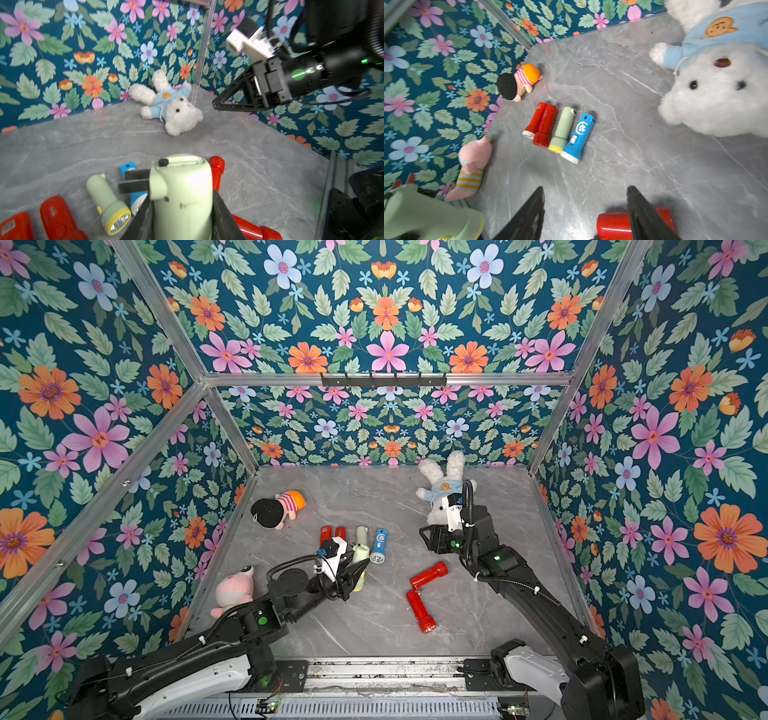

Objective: Close the plug at the bottom of the flashlight
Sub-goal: Pick up the flashlight from the center of the board.

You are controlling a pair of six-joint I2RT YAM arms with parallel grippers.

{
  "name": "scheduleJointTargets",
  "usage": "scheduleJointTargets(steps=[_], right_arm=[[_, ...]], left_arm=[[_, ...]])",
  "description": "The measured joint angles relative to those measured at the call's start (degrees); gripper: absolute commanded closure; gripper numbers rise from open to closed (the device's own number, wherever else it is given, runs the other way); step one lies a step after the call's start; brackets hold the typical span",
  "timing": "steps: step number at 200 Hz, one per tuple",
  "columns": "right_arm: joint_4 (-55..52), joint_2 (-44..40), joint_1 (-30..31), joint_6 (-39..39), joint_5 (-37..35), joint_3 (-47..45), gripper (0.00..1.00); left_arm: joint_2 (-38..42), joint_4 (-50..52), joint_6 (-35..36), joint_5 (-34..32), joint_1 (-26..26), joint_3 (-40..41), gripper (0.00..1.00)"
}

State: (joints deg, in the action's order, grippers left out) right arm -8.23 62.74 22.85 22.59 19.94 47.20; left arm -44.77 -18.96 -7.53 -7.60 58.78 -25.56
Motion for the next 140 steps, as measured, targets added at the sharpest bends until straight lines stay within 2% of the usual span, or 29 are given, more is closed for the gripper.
scheduleJointTargets(steps=[42,82,140], right_arm=[[5.55,3.48,0.26,1.27,13.29,2.58,0.36],[7.98,5.03,5.25,0.0,23.85,4.9,0.34],[17.33,5.6,6.82,2.38,38.29,4.79,0.31]], left_arm=[[0.44,-2.25,6.84,4.7,-0.02,0.5,1.0],[0.57,-1.97,11.93,10.97,-0.02,0.5,1.0],[9.09,-2.08,15.5,18.27,-0.02,2.78,1.0]])
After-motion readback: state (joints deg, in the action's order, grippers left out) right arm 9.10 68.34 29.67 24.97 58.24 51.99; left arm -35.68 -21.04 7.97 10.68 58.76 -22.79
